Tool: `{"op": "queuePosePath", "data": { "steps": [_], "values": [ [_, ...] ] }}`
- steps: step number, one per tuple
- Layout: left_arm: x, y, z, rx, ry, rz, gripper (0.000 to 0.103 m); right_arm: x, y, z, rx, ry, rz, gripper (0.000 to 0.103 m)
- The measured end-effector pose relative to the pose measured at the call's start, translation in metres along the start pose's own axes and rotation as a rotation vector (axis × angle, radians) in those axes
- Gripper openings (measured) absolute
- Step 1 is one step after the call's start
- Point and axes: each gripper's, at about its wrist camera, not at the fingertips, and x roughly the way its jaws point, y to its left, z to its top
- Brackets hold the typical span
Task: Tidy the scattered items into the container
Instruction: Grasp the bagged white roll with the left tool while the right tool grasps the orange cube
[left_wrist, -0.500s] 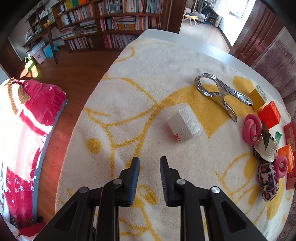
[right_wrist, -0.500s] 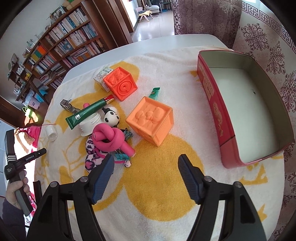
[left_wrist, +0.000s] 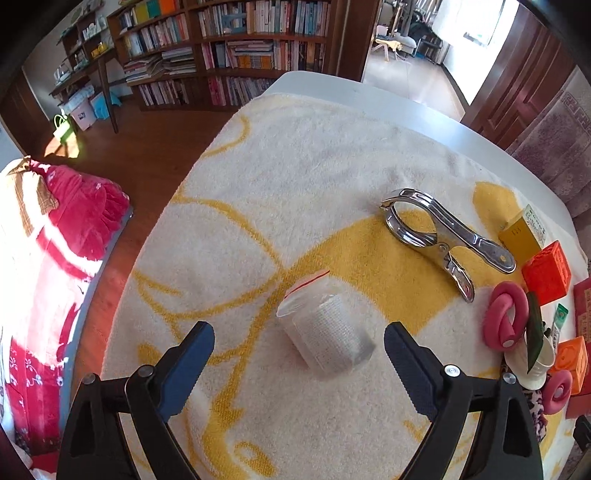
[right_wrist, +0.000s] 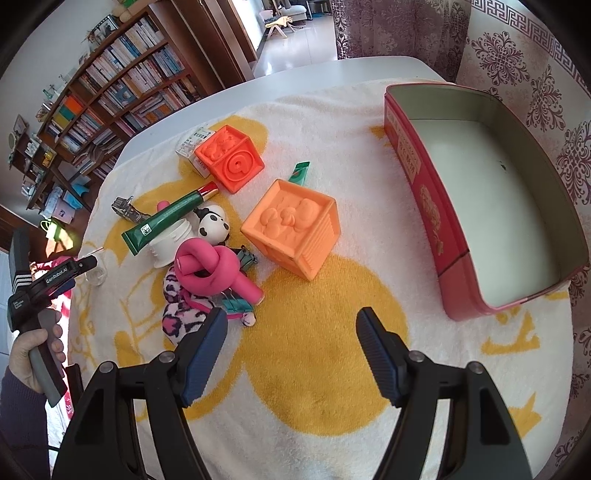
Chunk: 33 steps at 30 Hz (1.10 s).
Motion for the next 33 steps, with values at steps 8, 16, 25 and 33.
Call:
{"op": "queuePosePath", "data": {
  "steps": [8,16,25,33],
  "values": [
    [0.003,-0.009,0.000,-0.013,-0.006,-0.032,0.037,0.002,-0.008,0.004,0.020,-0.003,-0.022,0.076],
    [-0.022,-0.030,-0.003,0.016,-0.042,-0.110,0.037,0.011,0.004,0.035,-0.023,-0.045,-0.028,0.076],
    [-0.066,-0.045,-0.018,0.025,-0.070,-0.190,0.037,0.055,0.019,0.069,-0.070,-0.015,-0.113,0.078],
    [-0.088,-0.059,-0.036,0.038,-0.067,-0.205,0.037,0.065,0.018,0.067,-0.086,0.012,-0.110,0.076]
  ]
}}
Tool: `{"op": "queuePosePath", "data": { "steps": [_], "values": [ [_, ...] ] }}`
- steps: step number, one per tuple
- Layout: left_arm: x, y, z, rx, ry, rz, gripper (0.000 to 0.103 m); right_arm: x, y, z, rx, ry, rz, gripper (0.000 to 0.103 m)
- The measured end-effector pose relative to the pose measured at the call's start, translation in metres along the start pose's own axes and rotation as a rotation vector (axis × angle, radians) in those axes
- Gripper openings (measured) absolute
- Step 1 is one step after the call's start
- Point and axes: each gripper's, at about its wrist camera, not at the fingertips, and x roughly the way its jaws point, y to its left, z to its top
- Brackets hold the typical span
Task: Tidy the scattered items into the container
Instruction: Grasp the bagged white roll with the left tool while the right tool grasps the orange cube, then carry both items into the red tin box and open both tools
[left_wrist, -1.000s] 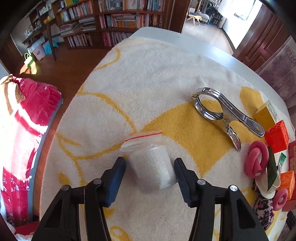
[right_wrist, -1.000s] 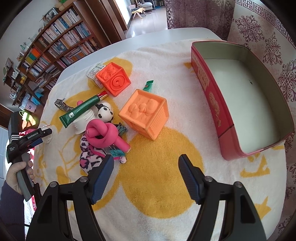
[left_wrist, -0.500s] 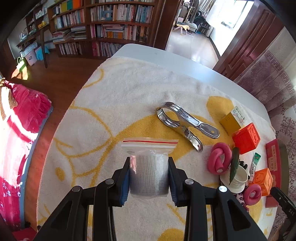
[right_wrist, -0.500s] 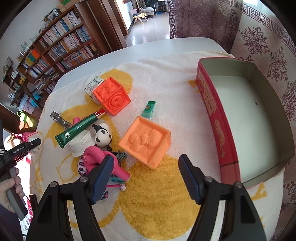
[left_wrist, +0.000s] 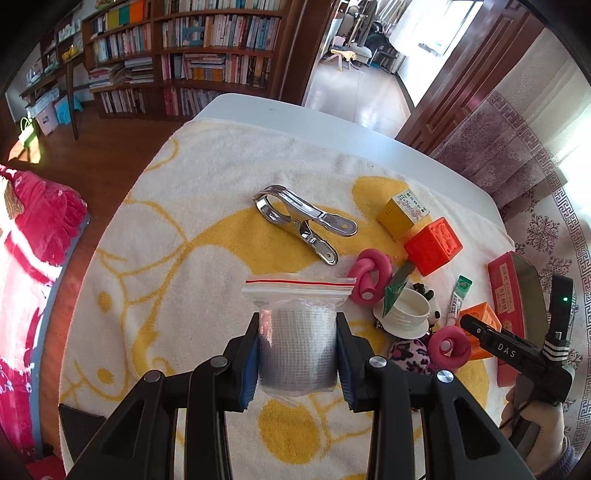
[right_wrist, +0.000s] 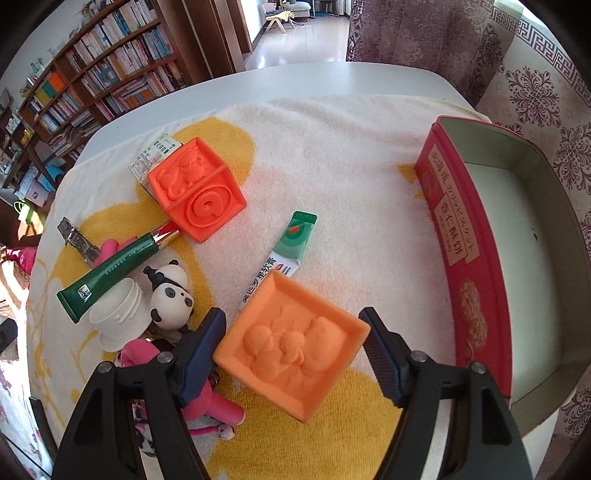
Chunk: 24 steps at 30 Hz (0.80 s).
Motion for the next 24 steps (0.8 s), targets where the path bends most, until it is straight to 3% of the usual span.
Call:
{"op": "queuePosePath", "data": {
  "steps": [7,13,19,24],
  "values": [
    [-0.009,-0.025,-0.012,0.018,0.008,0.003,0.037,-0.031,-0.019,-0.015,0.032,-0.040,0.106,0.076],
    [-0.020,-0.062,-0.023,0.072,-0.004,-0.010,0.037,-0.077,-0.043,-0.021,0.057,-0.134,0.149,0.076],
    [-0.036,-0.104,-0.035,0.129,-0.028,-0.039,0.037,-0.124,-0.097,-0.018,0.113,-0.274,0.079,0.076],
    [-0.045,-0.134,-0.046,0.154,-0.044,-0.058,0.037,-0.136,-0.153,-0.021,0.177,-0.301,-0.011,0.076]
  ]
}}
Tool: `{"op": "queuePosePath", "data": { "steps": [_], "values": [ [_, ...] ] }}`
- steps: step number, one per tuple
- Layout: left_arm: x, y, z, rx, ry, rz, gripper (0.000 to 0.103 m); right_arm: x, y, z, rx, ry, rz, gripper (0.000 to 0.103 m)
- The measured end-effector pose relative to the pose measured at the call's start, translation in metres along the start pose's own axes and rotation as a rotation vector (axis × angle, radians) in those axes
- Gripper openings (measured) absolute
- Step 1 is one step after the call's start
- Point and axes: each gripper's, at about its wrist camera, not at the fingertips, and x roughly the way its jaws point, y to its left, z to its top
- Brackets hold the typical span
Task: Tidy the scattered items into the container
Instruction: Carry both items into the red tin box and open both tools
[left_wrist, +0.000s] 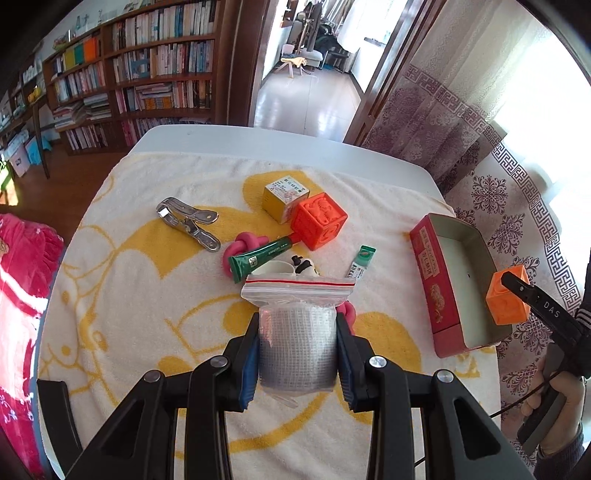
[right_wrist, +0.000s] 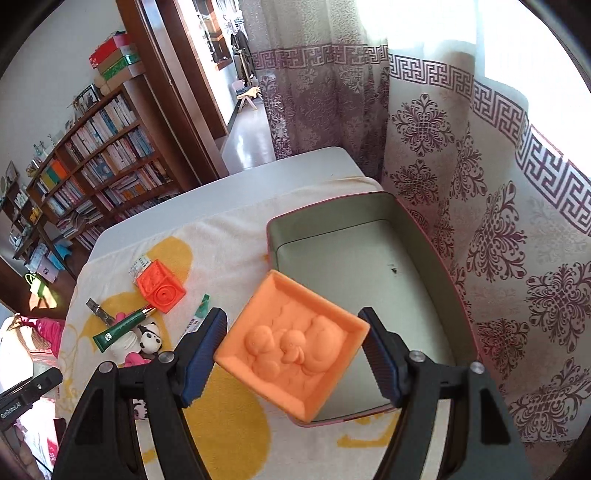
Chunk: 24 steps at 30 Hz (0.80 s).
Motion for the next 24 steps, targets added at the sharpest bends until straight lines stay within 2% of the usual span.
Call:
{"op": "queuePosePath", "data": {
  "steps": [6,12,24],
  "values": [
    [-0.007,-0.037,-0.009,0.030,-0.013,-0.014,0.037,0.015,-0.051,0.005,-0.003,0.035,-0.077,0.077],
    [-0.007,-0.076,-0.014,0.073,-0.009,-0.032,0.037,0.012,-0.076,0.006,0.016,0.031,-0.039,0.079],
    [0.027,-0.189,-0.004,0.248,0.026,-0.126,0.037,-0.022,-0.104,-0.054,0.029,0.056,-0.009,0.079]
  ]
}}
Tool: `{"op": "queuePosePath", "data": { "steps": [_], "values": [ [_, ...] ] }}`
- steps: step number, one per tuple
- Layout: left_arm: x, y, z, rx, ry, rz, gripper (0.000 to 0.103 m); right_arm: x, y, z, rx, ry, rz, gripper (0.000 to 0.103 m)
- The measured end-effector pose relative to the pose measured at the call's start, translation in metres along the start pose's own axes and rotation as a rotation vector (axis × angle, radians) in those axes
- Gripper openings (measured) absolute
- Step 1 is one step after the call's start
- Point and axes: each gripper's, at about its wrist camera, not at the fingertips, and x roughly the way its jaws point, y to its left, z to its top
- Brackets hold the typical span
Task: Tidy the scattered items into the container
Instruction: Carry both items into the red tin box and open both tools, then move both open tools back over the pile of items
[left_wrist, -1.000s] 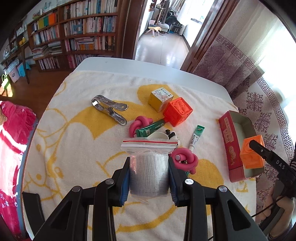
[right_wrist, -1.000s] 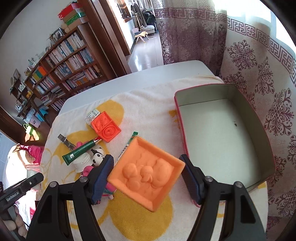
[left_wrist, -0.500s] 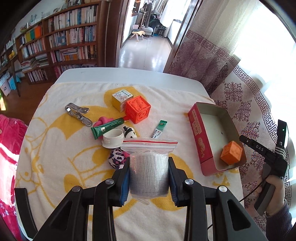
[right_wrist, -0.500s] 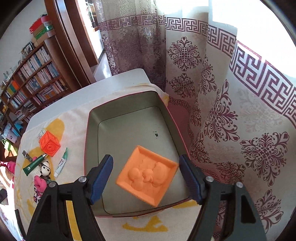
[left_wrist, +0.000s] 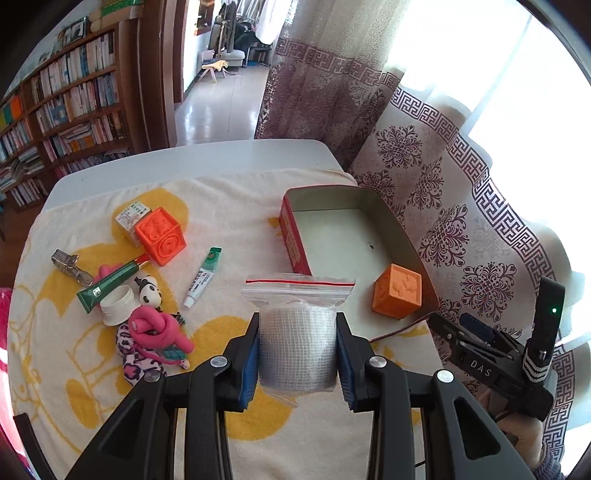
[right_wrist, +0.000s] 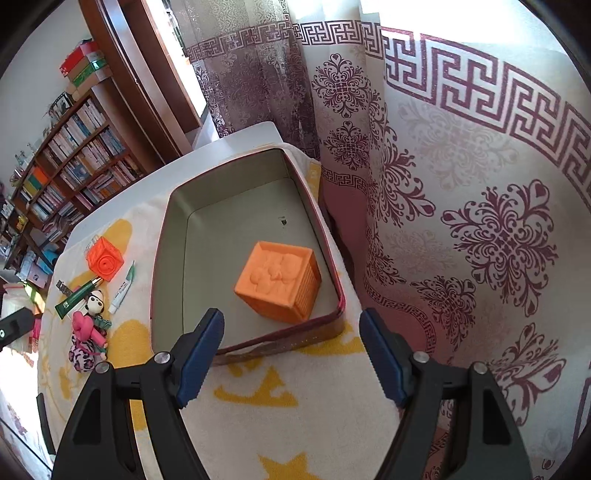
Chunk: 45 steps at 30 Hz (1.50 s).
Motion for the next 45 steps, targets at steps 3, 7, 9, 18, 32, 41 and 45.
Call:
{"op": "queuePosePath", "data": {
  "steps": [3,7,9,18,32,41,45],
  "values": [
    [0.014,-0.025,0.014,0.042,0.009,-0.023,0.037,-0.009,-0.003,-0.013,-0.005,-0.002,0.007,0.079],
    [0.029,-0.055,0.029,0.111,0.010,-0.034,0.040,-0.020,-0.006,-0.024,-0.008,-0.010,0.004,0.079],
    [0.038,-0.067,0.033,0.141,0.024,-0.031,0.057,-0.023,-0.007,-0.026,-0.002,-0.016,0.004,0.079],
    [0.037,-0.060,0.021,0.140,0.023,0.022,0.082,-0.028,-0.010,-0.033,0.032,-0.017,0.021,0.079],
    [0.008,0.022,-0.006,-0.074,0.026,0.119,0.082,-0.018,0.045,-0.041,-0.085,0.020,0.115,0.079],
    [-0.006,0.066,-0.030,-0.173,0.032,0.164,0.082,-0.015,0.073,-0.047,-0.128,0.043,0.155,0.079],
    [-0.013,0.094,-0.042,-0.241,0.038,0.186,0.082,-0.012,0.086,-0.050,-0.148,0.056,0.172,0.079]
  ]
}}
